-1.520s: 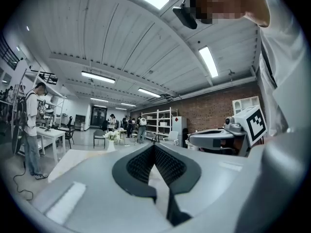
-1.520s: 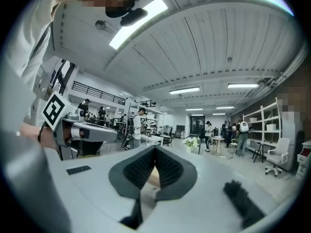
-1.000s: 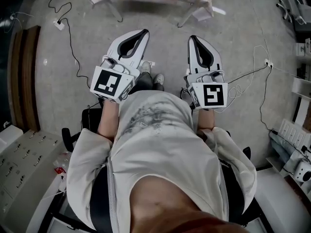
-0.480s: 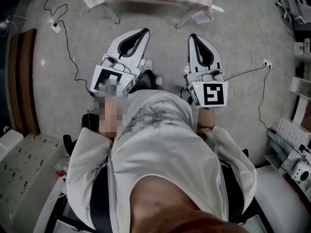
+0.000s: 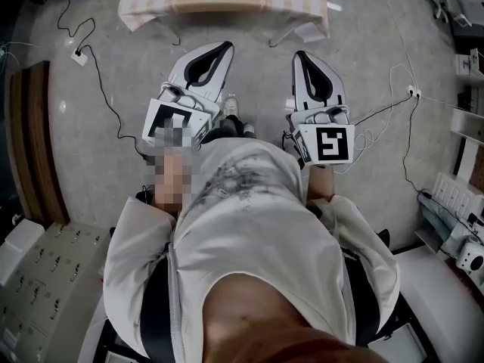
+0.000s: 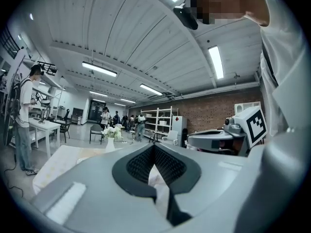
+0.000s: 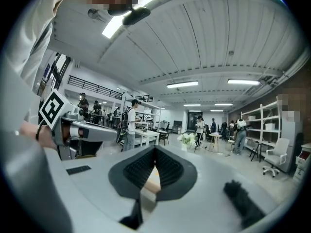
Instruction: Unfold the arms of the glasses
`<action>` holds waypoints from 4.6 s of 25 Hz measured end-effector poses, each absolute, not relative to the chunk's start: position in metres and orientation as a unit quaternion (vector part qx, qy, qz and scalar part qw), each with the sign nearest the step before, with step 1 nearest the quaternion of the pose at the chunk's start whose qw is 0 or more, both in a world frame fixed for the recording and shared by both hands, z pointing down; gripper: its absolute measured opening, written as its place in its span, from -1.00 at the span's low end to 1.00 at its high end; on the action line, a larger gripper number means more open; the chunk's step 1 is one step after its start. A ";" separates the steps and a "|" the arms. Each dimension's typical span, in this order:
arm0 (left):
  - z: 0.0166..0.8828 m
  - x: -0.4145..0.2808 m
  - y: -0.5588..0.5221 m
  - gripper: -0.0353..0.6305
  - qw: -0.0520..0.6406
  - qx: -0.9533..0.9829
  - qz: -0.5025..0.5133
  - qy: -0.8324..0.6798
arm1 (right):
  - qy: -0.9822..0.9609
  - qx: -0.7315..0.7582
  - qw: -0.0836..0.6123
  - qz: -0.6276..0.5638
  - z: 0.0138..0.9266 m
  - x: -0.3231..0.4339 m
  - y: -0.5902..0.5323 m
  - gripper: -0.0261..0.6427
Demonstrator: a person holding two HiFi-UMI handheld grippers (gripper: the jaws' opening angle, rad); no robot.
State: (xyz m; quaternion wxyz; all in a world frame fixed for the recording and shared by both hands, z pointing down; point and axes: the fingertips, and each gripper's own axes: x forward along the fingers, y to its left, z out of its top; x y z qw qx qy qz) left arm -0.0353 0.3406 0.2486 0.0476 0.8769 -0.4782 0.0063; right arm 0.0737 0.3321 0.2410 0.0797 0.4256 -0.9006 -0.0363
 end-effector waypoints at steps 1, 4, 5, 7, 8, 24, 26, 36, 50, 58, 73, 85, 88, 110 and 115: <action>0.249 -0.038 0.336 -0.87 0.049 0.878 0.006 -0.477 | -0.900 0.428 0.081 -0.036 0.242 0.071 0.328 -0.87; 0.250 -0.044 0.323 -0.87 0.050 0.880 0.003 -0.472 | -0.896 0.434 0.084 -0.036 0.243 0.064 0.317 -0.87; 0.250 -0.047 0.319 -0.87 0.051 0.881 0.003 -0.470 | -0.895 0.436 0.085 -0.036 0.243 0.061 0.315 -0.87; 0.249 -0.051 0.314 -0.87 0.051 0.884 0.002 -0.465 | -0.893 0.440 0.086 -0.036 0.242 0.056 0.310 -0.87; 0.249 -0.053 0.311 -0.87 0.050 0.885 0.001 -0.463 | -0.892 0.441 0.086 -0.037 0.242 0.054 0.307 -0.87; 0.256 -0.059 0.263 -0.87 0.059 0.884 0.011 -0.464 | -0.896 0.433 0.092 -0.030 0.249 0.044 0.254 -0.87; 0.256 -0.058 0.253 -0.87 0.059 0.882 0.011 -0.467 | -0.898 0.429 0.091 -0.031 0.249 0.045 0.244 -0.87; 0.266 -0.041 0.196 -0.87 0.064 0.874 0.025 -0.481 | -0.909 0.406 0.093 -0.018 0.264 0.056 0.186 -0.87; 0.262 -0.018 0.147 -0.87 0.058 0.862 0.036 -0.503 | -0.921 0.380 0.082 -0.013 0.268 0.081 0.134 -0.87; 0.267 -0.011 0.123 -0.87 0.069 0.862 0.029 -0.501 | -0.923 0.374 0.089 -0.007 0.274 0.085 0.111 -0.87; 0.301 -0.032 0.054 -0.87 0.092 0.880 0.043 -0.464 | -0.911 0.397 0.105 0.021 0.301 0.064 0.046 -0.87; 0.321 -0.046 0.008 -0.87 0.095 0.907 0.058 -0.407 | -0.892 0.430 0.138 0.034 0.323 0.048 0.006 -0.87; 0.329 -0.050 -0.001 -0.87 0.098 0.915 0.064 -0.387 | -0.883 0.441 0.154 0.038 0.332 0.045 -0.003 -0.87; 0.383 -0.061 -0.035 -0.86 0.105 0.944 0.111 -0.292 | -0.842 0.485 0.230 0.048 0.372 0.025 -0.035 -0.87; 0.397 -0.057 -0.042 -0.86 0.104 0.946 0.129 -0.279 | -0.839 0.485 0.242 0.045 0.381 0.027 -0.042 -0.87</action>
